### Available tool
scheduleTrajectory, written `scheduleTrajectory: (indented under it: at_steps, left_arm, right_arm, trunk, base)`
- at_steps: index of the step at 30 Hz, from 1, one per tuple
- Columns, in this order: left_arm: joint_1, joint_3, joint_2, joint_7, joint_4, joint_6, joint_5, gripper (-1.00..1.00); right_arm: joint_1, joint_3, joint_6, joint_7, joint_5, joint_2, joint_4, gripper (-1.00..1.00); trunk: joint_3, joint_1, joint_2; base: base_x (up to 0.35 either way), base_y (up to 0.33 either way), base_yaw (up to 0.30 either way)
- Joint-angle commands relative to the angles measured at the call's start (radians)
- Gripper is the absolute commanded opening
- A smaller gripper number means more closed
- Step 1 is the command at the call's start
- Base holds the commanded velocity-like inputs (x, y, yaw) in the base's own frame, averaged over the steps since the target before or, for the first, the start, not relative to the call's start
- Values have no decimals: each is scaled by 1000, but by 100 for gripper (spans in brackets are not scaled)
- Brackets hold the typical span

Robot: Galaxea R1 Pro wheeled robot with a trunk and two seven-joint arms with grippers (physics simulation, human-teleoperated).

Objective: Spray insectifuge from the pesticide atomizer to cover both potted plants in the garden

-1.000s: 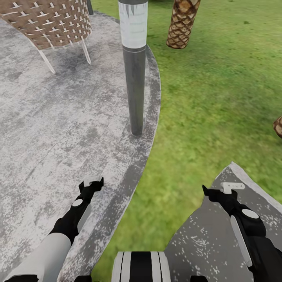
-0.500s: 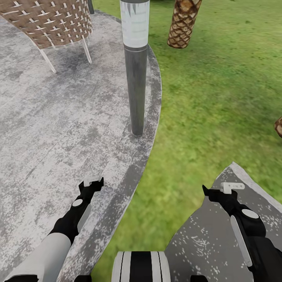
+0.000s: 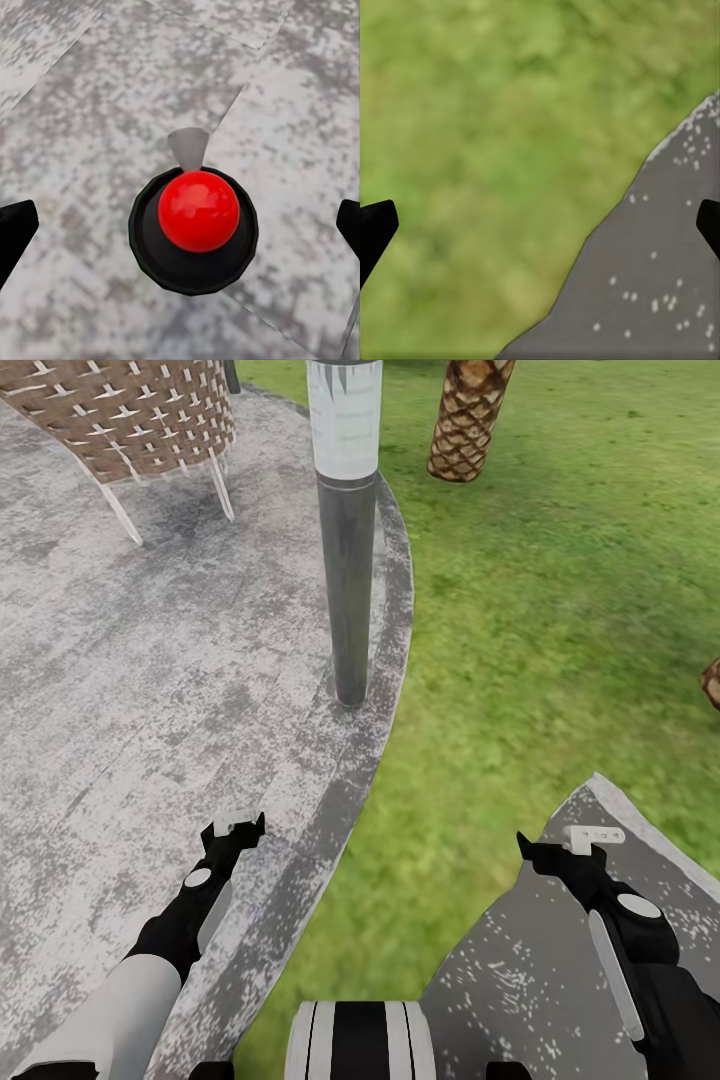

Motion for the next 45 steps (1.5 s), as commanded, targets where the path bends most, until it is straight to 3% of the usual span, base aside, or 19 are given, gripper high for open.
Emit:
scheduleTrajectory:
  at_steps: [1, 45]
  left_arm:
    - [0, -2, 0, 2, 1, -3, 8, 100]
    - [0, -4, 0, 2, 1, -3, 7, 100]
  right_arm:
    - [-1, -2, 5, 4, -3, 0, -1, 100]
    - [0, -4, 5, 4, -3, 0, -1, 100]
  trunk:
    - [-1, 0, 0]
    - [-11, 0, 0]
  base:
    - [0, 0, 0]
    - [0, -7, 0]
